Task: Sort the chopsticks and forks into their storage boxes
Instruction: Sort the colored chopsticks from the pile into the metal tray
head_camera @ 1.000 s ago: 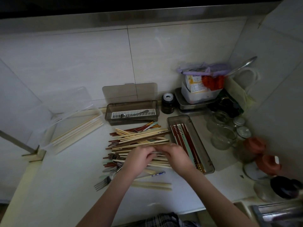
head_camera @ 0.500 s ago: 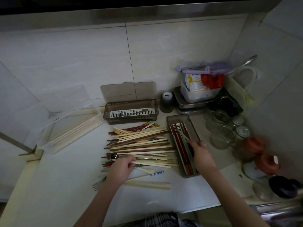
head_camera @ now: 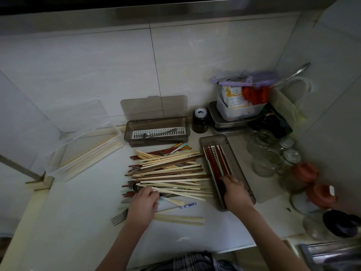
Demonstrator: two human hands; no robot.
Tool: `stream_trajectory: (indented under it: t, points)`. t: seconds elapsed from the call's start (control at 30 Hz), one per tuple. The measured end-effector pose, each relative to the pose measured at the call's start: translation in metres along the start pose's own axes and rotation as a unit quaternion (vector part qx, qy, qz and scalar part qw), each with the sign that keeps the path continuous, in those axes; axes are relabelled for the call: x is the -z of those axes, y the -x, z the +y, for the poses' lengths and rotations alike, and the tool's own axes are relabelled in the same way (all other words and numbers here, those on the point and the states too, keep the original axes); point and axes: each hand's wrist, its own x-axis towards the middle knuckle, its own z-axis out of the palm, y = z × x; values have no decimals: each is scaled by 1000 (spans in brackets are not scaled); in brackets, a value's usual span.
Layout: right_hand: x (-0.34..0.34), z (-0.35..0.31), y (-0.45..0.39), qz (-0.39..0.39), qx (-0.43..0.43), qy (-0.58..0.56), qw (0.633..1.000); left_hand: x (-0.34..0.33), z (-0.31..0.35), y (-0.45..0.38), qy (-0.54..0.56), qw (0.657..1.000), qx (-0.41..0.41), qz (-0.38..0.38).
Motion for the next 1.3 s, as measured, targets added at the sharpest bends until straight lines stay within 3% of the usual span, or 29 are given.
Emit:
stream_trajectory:
  t: [0.3,0.53,0.73,0.87,0.97,1.07,1.23,1.3]
  points:
    - [5,-5,3,-16,6,-1,1000,-6,-5,-1,46,998,51,-13]
    - [4,-22,9,36,10,-7,999,-7,-8,-1,77,996,31,-34]
    - [3,-29,13,60,12,-10,998,-10,-9,0,6,999,-7,-40]
    - [7,-33,18,126,21,-41,991,-16,-5,4,-68,995,-68,-3]
    - [5,-40,18,187,61,-55,979,-7,-1,-1,-64,993,-91,33]
    - [0,-53,18,197,135,-91,967,7,8,-12,-45,992,-103,54]
    - [-7,-87,21,96,295,-125,943,27,33,-27,-19,984,-144,107]
    - [-9,-93,20,50,308,-143,939,29,41,-32,-24,982,-145,118]
